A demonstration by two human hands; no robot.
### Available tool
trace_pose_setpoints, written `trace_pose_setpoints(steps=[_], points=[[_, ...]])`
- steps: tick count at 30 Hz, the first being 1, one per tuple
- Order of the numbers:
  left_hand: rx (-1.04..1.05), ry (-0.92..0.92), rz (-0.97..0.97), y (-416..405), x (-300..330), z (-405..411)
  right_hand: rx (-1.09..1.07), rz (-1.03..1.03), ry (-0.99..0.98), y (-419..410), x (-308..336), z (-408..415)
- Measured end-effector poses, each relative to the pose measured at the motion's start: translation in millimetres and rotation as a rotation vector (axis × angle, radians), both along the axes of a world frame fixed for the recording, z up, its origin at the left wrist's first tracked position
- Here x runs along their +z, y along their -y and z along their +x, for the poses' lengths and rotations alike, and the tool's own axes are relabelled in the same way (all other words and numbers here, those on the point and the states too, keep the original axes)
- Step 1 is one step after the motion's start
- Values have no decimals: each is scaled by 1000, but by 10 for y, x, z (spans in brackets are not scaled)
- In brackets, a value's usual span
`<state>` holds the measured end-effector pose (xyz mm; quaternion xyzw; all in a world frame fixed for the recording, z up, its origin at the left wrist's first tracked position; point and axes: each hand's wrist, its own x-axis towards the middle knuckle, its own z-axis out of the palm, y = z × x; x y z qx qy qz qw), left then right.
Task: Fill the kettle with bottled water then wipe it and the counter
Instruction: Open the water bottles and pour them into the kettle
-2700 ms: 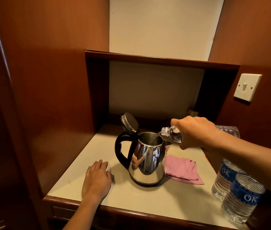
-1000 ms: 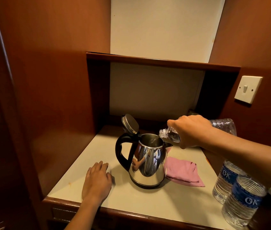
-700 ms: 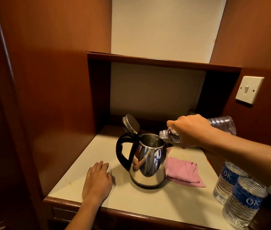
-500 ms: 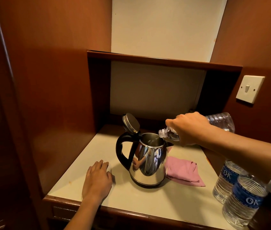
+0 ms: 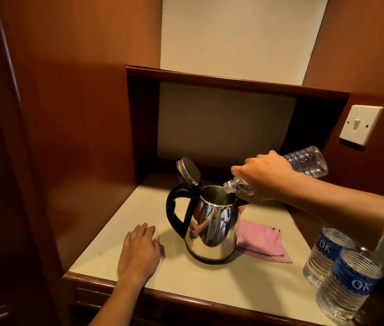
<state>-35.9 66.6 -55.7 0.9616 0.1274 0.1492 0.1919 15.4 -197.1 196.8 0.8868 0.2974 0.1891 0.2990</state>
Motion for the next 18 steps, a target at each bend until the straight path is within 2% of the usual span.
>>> trace_pose_setpoints(steps=[18], points=[[0, -7, 13, 11, 13, 3, -13, -147, 25, -107, 58, 67]])
